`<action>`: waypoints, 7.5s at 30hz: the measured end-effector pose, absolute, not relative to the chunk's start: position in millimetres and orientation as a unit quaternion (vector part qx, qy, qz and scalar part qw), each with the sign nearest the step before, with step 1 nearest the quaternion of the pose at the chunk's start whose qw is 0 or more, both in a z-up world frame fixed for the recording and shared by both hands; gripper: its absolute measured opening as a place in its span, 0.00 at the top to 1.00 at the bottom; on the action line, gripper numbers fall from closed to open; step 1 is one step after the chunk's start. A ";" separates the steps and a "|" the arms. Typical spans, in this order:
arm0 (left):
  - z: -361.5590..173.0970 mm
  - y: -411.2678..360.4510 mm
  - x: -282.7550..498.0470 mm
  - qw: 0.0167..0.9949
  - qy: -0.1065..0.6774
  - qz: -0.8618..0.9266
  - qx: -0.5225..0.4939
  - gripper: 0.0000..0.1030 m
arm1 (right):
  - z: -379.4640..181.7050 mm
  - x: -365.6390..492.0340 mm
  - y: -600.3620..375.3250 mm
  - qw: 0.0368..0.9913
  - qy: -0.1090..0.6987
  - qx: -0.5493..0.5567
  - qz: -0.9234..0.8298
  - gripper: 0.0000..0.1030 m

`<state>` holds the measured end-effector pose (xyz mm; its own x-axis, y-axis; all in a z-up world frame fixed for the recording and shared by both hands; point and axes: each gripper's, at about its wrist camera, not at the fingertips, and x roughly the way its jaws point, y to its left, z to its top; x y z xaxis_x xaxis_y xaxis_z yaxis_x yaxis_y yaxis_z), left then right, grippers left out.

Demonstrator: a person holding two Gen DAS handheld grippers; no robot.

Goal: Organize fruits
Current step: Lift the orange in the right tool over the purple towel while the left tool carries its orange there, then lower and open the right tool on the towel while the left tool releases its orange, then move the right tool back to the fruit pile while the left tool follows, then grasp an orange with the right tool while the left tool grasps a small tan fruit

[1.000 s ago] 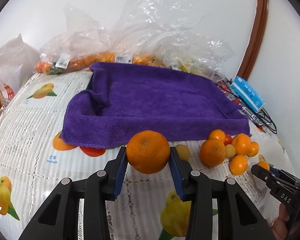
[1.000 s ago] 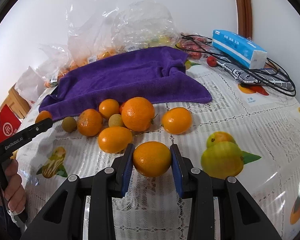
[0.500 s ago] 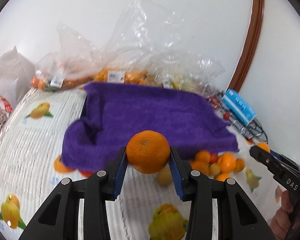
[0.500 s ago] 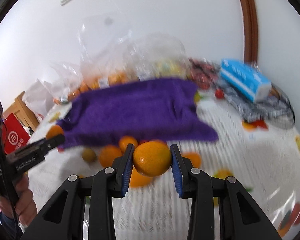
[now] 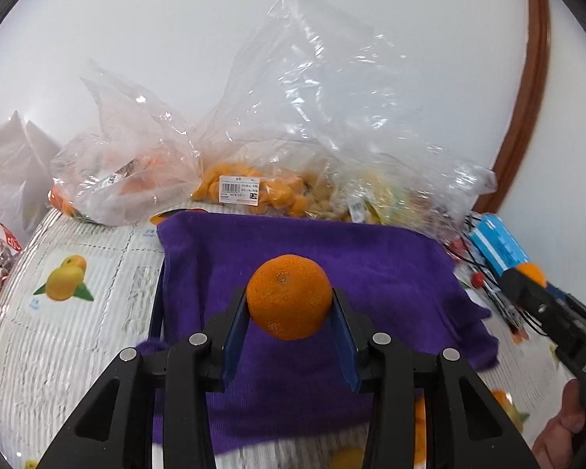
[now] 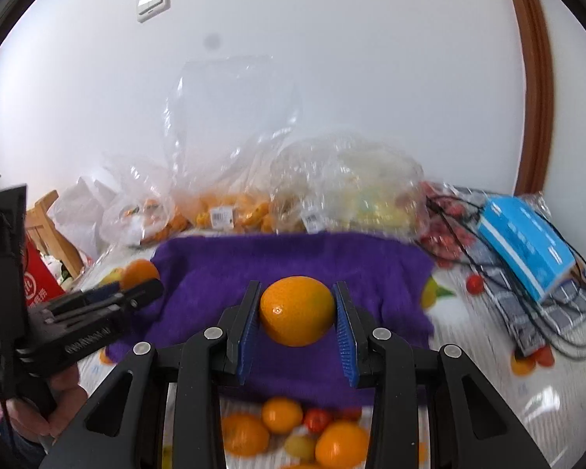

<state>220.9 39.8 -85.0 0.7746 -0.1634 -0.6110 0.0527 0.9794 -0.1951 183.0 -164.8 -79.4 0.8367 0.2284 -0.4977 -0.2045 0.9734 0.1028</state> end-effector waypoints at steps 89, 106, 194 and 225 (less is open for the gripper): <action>-140.4 45.1 246.2 0.916 0.381 -0.049 -0.114 0.62 | -164.1 250.2 -182.6 0.919 0.387 0.031 0.070 0.65; -135.7 40.6 242.0 0.922 0.371 -0.052 -0.097 0.57 | -164.3 249.4 -182.2 0.919 0.386 0.033 0.071 0.65; -119.9 30.9 163.0 0.934 0.332 -0.111 -0.071 0.44 | -178.1 138.4 -234.3 0.923 0.383 0.019 0.033 0.56; -151.2 -15.0 153.4 0.895 0.421 -0.138 0.045 0.68 | -179.0 130.9 -234.1 0.921 0.386 0.027 0.050 0.62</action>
